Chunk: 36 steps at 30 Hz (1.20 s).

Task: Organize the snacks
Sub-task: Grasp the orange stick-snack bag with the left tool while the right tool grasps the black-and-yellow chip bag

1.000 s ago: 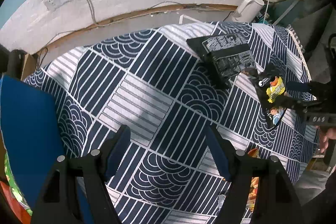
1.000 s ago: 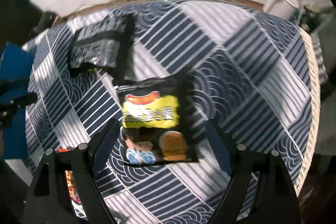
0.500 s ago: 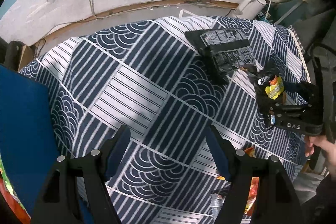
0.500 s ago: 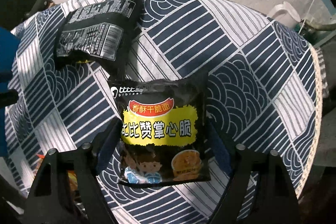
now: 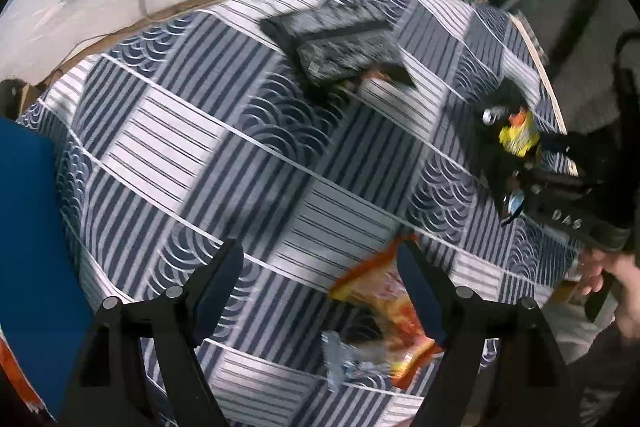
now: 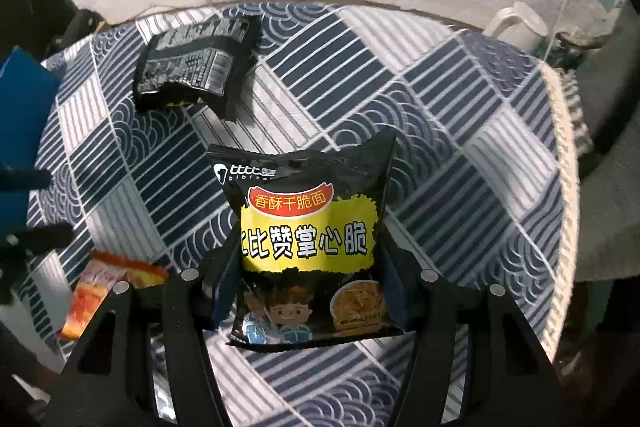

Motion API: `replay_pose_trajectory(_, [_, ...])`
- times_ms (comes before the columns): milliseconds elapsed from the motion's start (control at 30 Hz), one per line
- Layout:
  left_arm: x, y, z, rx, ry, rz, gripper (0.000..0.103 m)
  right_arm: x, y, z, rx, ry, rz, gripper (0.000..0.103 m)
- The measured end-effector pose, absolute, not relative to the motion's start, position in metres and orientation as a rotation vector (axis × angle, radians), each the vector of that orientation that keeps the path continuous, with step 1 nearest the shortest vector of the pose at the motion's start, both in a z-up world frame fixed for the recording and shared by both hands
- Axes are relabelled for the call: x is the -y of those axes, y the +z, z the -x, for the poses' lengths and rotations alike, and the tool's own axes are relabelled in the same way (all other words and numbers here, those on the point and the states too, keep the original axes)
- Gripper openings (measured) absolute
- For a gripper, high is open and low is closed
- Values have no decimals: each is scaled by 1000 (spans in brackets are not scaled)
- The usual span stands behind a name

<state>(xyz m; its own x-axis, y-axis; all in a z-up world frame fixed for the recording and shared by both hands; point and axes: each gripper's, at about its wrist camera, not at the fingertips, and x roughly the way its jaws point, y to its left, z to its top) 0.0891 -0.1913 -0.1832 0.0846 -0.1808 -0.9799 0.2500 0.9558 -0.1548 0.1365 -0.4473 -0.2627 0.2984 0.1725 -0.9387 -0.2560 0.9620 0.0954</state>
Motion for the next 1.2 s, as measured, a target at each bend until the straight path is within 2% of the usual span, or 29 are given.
replay_pose_trajectory(200, [216, -180, -74, -1492, -345, -1, 81, 465, -246, -118, -1200, 277, 33, 60])
replay_pose_trajectory(267, [224, -184, -72, -1518, -364, 20, 85, 469, -241, -110, -1183, 284, 21, 60])
replay_pose_trajectory(467, [232, -202, -65, -1590, -323, 71, 85, 477, -231, -92, -1151, 286, 12, 60])
replay_pose_trajectory(733, [248, -226, -59, -1645, -305, -6, 85, 491, -232, -84, -1151, 292, -14, 60])
replay_pose_trajectory(767, [250, -229, -58, -1648, -317, -20, 84, 492, -233, -85, -1153, 292, -17, 60])
replay_pose_trajectory(833, [254, -233, -56, -1657, -337, -61, 62, 493, -234, -85, -1155, 291, -22, 60])
replay_pose_trajectory(867, [254, -235, -55, -1662, -345, -72, 59, 493, -234, -85, -1155, 292, -26, 60])
replay_pose_trajectory(1033, [250, -229, -55, -1611, -359, -99, 51, 488, -232, -88, -1156, 296, -29, 60])
replay_pose_trajectory(1200, [242, -211, -59, -1541, -359, -99, 49, 480, -224, -89, -1142, 306, -31, 60])
